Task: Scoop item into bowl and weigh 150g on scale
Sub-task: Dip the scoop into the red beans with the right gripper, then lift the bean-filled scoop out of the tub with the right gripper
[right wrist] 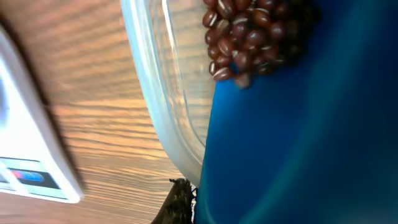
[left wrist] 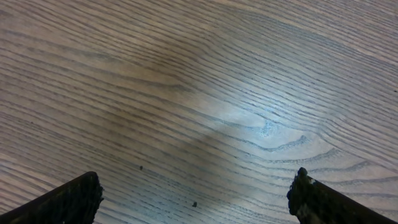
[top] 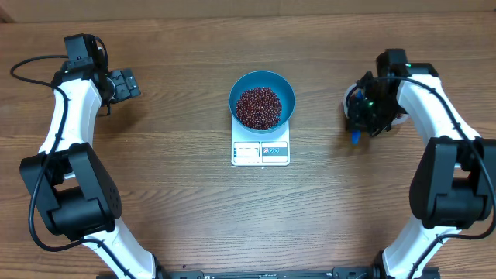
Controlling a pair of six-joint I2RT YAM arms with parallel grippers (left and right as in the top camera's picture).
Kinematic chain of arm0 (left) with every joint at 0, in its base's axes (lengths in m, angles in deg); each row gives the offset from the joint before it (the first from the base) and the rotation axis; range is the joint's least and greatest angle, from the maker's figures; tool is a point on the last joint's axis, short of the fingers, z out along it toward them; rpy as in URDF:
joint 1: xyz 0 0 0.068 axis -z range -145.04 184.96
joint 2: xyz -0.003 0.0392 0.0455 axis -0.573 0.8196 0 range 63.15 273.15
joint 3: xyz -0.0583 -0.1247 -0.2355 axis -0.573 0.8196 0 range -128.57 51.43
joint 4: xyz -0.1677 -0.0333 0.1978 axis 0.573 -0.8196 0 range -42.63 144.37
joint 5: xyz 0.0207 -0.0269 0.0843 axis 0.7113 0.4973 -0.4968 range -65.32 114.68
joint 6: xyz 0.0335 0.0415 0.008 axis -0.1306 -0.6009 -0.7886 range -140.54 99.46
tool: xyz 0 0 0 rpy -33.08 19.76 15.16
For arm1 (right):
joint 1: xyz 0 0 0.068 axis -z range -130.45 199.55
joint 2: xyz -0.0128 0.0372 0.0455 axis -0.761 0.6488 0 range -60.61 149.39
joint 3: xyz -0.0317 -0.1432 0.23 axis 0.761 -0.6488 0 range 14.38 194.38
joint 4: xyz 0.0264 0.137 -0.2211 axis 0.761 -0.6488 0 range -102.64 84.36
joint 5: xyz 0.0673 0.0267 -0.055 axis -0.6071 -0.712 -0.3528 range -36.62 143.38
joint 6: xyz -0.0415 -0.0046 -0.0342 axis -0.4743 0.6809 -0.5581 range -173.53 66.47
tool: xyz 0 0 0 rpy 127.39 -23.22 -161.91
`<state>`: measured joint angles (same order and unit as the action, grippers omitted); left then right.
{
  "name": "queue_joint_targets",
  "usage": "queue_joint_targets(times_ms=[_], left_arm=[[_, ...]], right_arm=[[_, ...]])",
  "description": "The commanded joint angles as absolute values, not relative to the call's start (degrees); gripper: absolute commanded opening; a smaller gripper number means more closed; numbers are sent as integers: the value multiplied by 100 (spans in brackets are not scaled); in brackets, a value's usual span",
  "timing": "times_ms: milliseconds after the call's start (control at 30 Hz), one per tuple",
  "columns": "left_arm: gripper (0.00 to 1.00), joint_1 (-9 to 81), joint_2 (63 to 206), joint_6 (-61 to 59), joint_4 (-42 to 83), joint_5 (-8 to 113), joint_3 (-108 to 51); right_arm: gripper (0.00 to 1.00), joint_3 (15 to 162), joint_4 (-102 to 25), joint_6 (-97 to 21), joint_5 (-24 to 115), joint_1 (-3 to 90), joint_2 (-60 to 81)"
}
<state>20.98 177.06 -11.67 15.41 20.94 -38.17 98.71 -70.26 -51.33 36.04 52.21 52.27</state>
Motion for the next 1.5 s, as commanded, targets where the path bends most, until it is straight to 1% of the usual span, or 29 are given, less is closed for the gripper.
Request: queue_joint_targets(times_ms=[0, 67, 367, 600, 733, 867, 1000, 1200, 1233, 1333, 1467], left_arm=[[100, 2113, 17704, -1194, 1563, 2021, -3869], [99, 2113, 17704, -1196, 1563, 2021, -3869], [100, 2113, 17704, -1194, 1563, 2021, -3869], [99, 2113, 17704, -1196, 1561, 2021, -3869], [100, 2113, 17704, -1194, 1563, 2021, -3869], [100, 2113, 17704, -1196, 1563, 2021, -3869], [100, 2113, 17704, -1196, 1561, 2021, -3869], [100, 2113, 17704, -1194, 1563, 2021, -3869], [100, 2113, 17704, -1196, 1563, 2021, -3869], [99, 2113, 17704, -1196, 1561, 2021, -3869], [100, 2113, 17704, -1196, 1563, 2021, -3867]], right_arm=[[4, 9771, -6991, -4880, 1733, 5249, 5492], [4, 9777, -6867, -4880, 1396, 5422, 5492], [4, 10072, -6668, -4637, 719, 5962, 5492], [4, 10536, -6749, -4642, 719, 6254, 5481], [4, 10649, -6784, -4432, 645, 6348, 5481], [4, 10649, -6956, -4480, 323, 6484, 5474], [4, 10649, -7321, -4506, 387, 6663, 5474], [6, 10649, -7920, -4661, 1178, 6683, 5474], [4, 10649, -7916, -4806, 1090, 6683, 5474], [4, 10649, -7933, -5308, 516, 6683, 5470], [4, 10652, -7988, -5518, 457, 6779, 5468]])
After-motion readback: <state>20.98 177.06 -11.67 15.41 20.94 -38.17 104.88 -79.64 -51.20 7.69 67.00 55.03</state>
